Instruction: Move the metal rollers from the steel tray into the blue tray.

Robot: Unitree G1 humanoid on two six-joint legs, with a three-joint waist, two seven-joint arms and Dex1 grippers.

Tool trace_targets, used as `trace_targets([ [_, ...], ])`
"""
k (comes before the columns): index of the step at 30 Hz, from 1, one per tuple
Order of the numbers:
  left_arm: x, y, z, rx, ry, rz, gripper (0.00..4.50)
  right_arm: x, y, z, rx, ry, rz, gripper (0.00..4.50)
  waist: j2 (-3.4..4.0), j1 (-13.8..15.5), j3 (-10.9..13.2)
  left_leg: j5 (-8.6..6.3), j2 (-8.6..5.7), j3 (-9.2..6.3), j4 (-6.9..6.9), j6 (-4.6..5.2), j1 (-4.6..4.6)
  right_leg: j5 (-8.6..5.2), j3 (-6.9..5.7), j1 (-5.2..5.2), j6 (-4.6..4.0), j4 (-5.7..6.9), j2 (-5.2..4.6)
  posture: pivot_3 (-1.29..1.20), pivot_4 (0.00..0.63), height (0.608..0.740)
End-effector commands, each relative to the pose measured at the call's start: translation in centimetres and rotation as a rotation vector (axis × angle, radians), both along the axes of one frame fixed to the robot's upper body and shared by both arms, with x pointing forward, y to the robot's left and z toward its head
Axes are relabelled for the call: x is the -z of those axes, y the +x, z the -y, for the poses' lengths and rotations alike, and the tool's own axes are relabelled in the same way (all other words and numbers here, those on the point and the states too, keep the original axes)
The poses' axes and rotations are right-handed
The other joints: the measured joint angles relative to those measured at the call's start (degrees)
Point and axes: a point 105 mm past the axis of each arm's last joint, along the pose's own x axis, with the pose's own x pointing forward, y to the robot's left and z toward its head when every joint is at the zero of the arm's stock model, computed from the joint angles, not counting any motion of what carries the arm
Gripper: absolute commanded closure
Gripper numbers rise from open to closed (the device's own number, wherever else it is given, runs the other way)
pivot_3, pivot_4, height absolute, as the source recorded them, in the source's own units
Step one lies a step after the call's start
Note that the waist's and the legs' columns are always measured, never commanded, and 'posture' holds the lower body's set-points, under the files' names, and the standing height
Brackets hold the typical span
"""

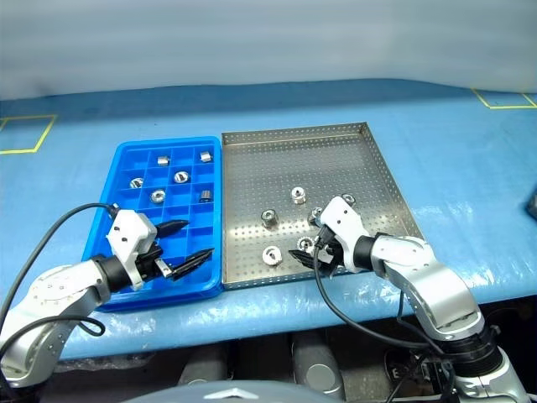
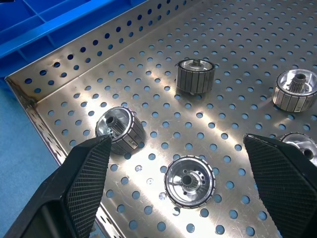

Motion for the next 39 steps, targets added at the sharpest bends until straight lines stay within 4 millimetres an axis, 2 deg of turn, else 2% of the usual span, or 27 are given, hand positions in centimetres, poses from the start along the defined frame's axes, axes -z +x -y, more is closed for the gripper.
trace_targets([
  [1,-0.7,-0.1,0.0,-0.007,-0.007,0.040,0.00,-0.9,0.1,0.1,-0.007,-0.004,0.045,0.01,0.00,0.0,0.0,0.00,0.00,0.00,0.00,0.00,0.00,0.00,0.00,0.00,0.00,0.00,0.00,-0.05,0.150,0.740],
  [28,-0.7,-0.3,-0.1,-0.022,-0.014,0.040,0.00,-0.7,0.0,0.2,0.007,-0.004,0.048,0.01,-0.01,0.1,0.0,0.00,0.00,0.00,0.06,0.00,0.00,0.01,0.00,0.02,0.01,0.03,0.00,-0.06,0.150,0.740],
  [31,-1.2,-0.2,0.1,-0.005,-0.026,0.060,0.00,-0.6,0.0,0.2,0.008,-0.006,0.049,0.01,-0.01,0.1,0.0,0.00,0.00,0.00,0.06,0.00,0.00,0.01,0.00,0.02,0.01,0.03,0.00,-0.06,0.150,0.740],
  [35,-3.4,0.9,0.6,0.043,-0.024,0.125,0.00,-0.7,0.1,0.2,0.012,-0.003,0.057,0.01,-0.06,0.3,0.0,0.00,0.00,-0.03,0.09,0.00,0.00,0.01,-0.02,0.02,0.01,0.07,0.01,-0.06,0.150,0.740],
  [39,-3.9,3.0,0.8,0.063,0.030,0.104,0.00,-0.6,0.1,0.1,0.024,0.010,0.063,0.01,-0.08,0.3,0.0,0.00,-0.02,0.00,0.14,0.00,-0.01,0.03,0.00,0.04,0.04,0.06,0.00,-0.07,0.150,0.740],
])
